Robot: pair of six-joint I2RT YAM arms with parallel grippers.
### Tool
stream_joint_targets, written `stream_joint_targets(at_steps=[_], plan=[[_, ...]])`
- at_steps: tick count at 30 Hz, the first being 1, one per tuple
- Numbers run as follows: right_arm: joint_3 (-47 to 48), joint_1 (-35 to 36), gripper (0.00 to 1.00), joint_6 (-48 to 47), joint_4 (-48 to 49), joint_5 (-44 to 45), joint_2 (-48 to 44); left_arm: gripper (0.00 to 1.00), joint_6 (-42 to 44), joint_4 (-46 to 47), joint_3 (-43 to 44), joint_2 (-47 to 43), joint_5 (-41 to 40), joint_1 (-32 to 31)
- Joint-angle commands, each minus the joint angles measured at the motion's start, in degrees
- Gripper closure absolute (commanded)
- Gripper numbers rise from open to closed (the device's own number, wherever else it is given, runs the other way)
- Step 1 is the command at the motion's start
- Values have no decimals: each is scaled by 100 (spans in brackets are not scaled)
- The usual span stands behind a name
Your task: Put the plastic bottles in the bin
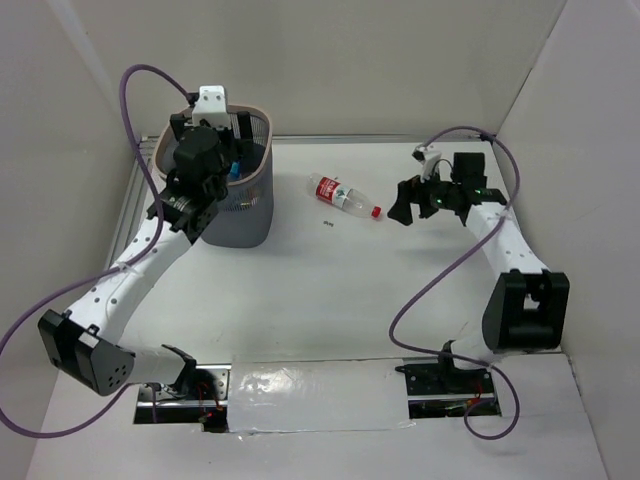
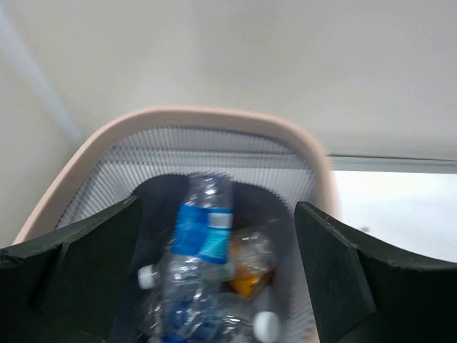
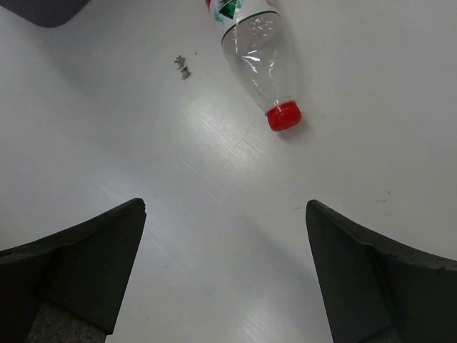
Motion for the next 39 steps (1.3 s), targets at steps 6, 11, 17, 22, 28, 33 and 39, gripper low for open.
stream_joint_targets(at_steps=[6, 11, 17, 22, 28, 33, 39], plan=[[943, 814, 0, -618, 1517, 785, 1402, 0, -175, -588, -386, -1691, 2805, -1337], [1749, 1219, 0, -618, 1775, 969, 2403, 1, -967, -1097, -1969, -2581, 2505, -2427], [2673, 1676, 0, -741, 1713, 1162, 3448, 1, -2628, -1422, -3886, -3162, 1441, -3780], [3114, 1914, 0, -978, 1633, 1381, 4074, 2, -3341, -1545, -4222, -2996, 1071, -4301], [3316, 2019, 5, -1092, 1633, 1655, 4619, 2, -3640, -1546, -4328, -2662, 1071, -4406], [3316, 1905, 24, -1145, 1397, 1532, 4673, 2, -3693, -1546, -4328, -2609, 1018, -4407], [3753, 1458, 76, -1083, 563, 637, 4094, 1, -3562, -1353, -4275, -2433, 965, -4407]])
